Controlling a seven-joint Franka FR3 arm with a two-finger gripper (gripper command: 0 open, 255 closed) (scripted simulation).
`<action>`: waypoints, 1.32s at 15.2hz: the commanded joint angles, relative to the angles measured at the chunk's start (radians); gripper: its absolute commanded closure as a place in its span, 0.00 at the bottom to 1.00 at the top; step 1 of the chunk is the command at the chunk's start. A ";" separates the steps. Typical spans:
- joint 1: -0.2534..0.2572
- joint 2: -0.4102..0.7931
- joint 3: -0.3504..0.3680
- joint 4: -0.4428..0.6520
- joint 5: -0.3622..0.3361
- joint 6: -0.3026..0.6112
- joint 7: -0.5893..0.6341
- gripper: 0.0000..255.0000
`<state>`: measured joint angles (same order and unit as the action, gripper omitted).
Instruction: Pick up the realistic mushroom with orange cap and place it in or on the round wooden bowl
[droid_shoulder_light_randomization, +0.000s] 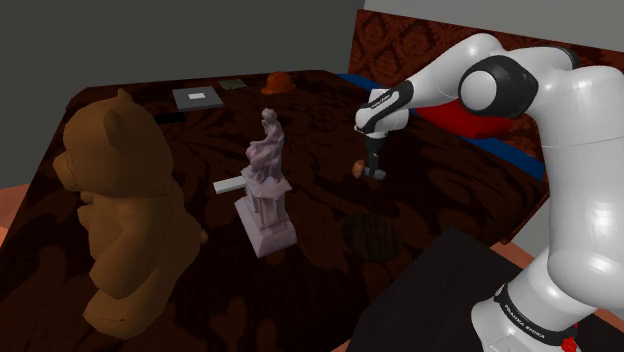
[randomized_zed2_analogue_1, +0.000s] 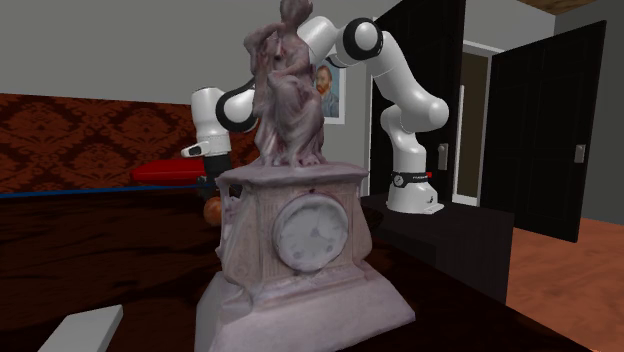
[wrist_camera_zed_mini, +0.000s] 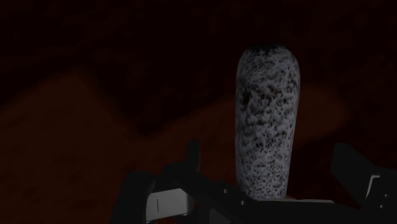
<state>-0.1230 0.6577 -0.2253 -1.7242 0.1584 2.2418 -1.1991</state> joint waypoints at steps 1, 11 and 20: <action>-0.001 0.003 0.001 0.001 0.001 0.003 0.000 0.00; 0.000 0.003 0.001 0.001 0.001 0.003 0.000 1.00; 0.005 -0.043 -0.008 0.000 -0.010 -0.042 0.005 1.00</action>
<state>-0.1177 0.6232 -0.2311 -1.7279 0.1507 2.2118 -1.1944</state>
